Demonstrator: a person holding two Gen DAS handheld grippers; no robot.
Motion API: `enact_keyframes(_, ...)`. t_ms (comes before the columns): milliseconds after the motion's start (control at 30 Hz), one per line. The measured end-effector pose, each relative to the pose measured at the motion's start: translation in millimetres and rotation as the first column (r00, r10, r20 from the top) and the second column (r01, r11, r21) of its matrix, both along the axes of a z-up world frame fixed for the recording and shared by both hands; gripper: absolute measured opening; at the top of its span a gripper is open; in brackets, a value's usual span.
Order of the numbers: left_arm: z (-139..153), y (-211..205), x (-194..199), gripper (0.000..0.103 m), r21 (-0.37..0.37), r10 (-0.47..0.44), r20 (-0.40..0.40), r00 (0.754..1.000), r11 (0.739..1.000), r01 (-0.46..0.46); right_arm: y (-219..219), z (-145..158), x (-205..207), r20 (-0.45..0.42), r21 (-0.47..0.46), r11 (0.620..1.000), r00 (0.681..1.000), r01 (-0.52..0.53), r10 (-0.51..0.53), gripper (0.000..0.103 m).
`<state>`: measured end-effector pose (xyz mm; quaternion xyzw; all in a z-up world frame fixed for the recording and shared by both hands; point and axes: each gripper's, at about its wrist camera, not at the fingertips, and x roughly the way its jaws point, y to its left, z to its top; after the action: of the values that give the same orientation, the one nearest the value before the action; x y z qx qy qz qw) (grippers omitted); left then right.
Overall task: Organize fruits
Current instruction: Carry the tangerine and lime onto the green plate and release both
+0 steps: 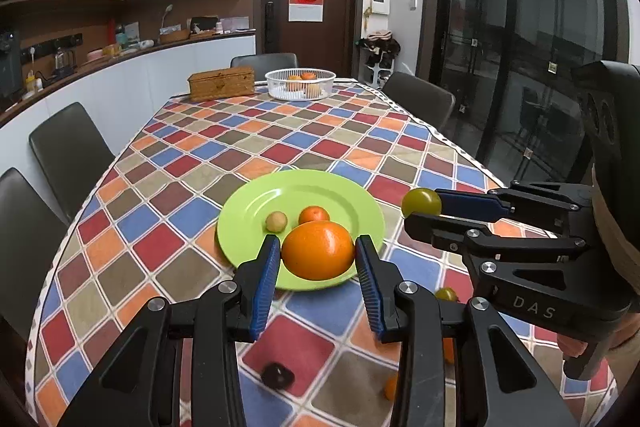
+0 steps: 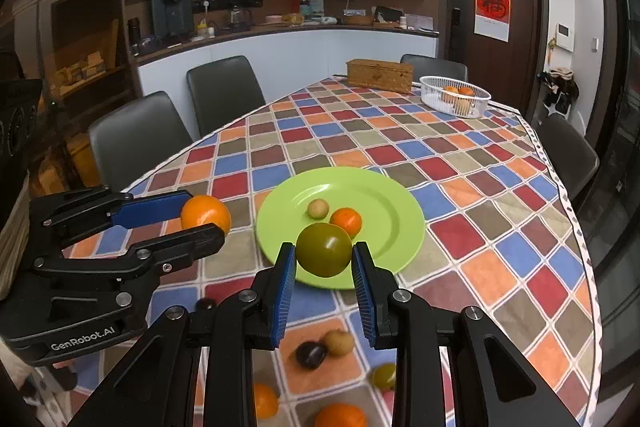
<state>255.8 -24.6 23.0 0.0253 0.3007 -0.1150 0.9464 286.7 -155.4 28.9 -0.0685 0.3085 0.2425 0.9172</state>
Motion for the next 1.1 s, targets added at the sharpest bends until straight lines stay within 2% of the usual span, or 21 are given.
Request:
enact_keyframes(167, -9.3, 4.8, 28.5, 0.038, -0.015, 0.003, -0.044, 0.999, 1.0, -0.004, -0.7, -6.5, 28.9, -0.051, 0.023, 1.0, 0.999, 0.02, -0.019, 0.03)
enact_keyframes(500, -35.7, 15.7, 84.6, 0.038, -0.051, 0.017, -0.152, 0.988, 0.998, -0.025, 2.8, -35.7, 92.1, -0.177, 0.002, 0.998, 0.983, 0.059, -0.058, 0.03)
enact_keyframes(667, -53.9, 19.7, 112.4, 0.038, -0.09, 0.019, -0.232, 0.973, 0.995, -0.041, 6.3, -49.6, 112.5, -0.225, -0.021, 0.998, 0.972, 0.067, -0.07, 0.03)
enact_keyframes(900, -73.8, 19.3, 139.9, 0.038, -0.064, 0.043, -0.309, 0.95, 0.996, -0.066, 8.9, -69.7, 135.5, -0.3, -0.052, 0.997, 0.951, 0.065, -0.078, 0.03)
enact_keyframes(1100, -78.3, 19.2, 146.9, 0.04, -0.024, 0.072, -0.316, 0.946, 0.996, -0.084, 5.2, -77.4, 145.6, -0.329, -0.059, 0.994, 0.939, 0.088, -0.103, 0.03)
